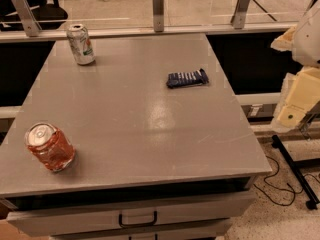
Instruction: Move rxbar blueberry near 7up can
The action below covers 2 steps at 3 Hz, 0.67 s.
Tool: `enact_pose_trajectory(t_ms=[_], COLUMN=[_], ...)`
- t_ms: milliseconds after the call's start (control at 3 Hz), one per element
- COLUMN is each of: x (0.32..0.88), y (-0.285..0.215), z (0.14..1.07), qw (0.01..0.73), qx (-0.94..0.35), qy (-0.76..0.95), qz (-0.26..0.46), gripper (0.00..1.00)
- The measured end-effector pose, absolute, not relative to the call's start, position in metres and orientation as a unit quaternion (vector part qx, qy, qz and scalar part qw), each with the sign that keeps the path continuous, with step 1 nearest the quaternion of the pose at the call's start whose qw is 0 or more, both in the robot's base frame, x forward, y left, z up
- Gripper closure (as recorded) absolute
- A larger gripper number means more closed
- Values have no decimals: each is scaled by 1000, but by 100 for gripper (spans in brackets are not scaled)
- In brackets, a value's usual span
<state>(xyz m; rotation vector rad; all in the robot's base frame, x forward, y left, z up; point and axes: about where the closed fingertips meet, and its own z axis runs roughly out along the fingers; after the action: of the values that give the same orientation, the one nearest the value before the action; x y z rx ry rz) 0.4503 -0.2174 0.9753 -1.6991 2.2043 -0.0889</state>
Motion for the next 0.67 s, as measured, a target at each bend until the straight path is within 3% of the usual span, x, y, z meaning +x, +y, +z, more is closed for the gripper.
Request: enact_pose_trajectory(t_ms=[667], x=[551], y=[-212], z=[933], qw=[256], qx=[-585], qy=[768], qz=[41], gripper=[0])
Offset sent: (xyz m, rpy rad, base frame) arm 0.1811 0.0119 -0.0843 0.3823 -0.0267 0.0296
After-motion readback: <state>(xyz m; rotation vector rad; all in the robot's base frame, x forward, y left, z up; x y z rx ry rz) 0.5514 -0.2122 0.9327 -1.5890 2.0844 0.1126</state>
